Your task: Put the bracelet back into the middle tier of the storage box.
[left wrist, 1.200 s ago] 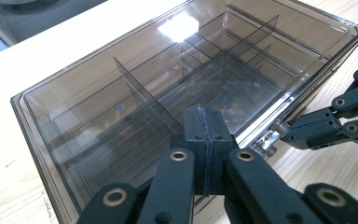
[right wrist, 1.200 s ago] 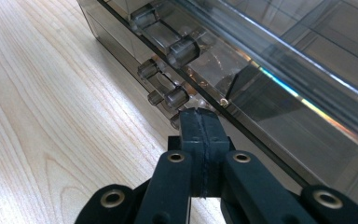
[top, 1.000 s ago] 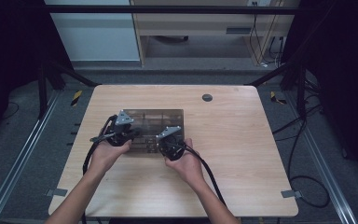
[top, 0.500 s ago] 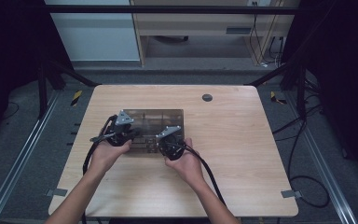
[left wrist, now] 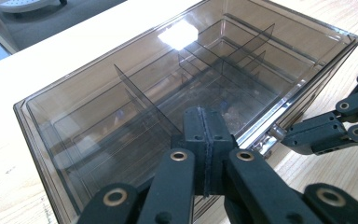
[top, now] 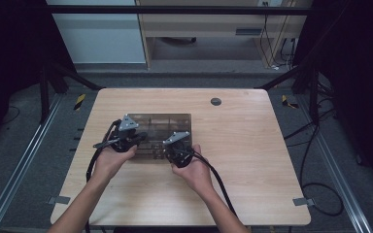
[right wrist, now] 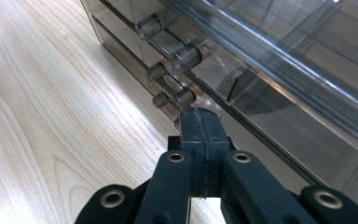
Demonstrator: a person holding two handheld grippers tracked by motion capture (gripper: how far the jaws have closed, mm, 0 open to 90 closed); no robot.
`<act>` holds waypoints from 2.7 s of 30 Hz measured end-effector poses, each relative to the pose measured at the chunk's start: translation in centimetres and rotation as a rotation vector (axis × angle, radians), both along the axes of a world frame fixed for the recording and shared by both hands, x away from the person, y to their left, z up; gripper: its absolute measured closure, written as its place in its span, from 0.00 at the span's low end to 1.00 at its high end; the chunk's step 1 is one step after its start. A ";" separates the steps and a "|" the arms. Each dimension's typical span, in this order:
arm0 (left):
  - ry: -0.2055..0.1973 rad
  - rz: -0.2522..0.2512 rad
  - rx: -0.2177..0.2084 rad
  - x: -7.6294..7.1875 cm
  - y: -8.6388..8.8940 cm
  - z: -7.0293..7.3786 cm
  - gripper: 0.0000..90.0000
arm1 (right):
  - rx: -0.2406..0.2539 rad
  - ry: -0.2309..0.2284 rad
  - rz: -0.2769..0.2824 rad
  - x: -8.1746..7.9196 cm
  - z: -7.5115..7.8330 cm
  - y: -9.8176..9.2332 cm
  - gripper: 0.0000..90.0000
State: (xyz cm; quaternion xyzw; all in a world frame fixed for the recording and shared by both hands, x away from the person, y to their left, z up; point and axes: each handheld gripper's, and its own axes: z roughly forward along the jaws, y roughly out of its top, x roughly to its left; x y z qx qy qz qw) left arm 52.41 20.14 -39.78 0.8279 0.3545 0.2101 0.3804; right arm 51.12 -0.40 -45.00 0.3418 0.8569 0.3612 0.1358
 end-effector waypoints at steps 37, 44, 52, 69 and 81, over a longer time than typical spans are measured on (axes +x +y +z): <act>-0.044 -0.012 -0.041 -2.6 2.9 0.2 1.00 | 0.065 -0.035 0.043 -2.2 1.9 -1.7 1.00; -0.055 -0.013 -0.048 -3.2 3.4 0.4 1.00 | 0.065 -0.036 0.045 -2.6 2.0 -2.3 1.00; -0.086 -0.011 -0.038 -4.1 4.0 0.7 0.90 | 0.073 -0.045 0.050 -3.3 2.3 -3.2 0.92; -0.199 0.031 -0.032 -7.4 4.1 0.6 0.15 | 0.093 -0.121 0.077 -5.8 4.2 -4.2 0.21; -0.196 0.038 -0.021 -8.5 5.9 -0.9 0.07 | 0.110 -0.148 0.044 -6.2 4.8 -7.3 0.09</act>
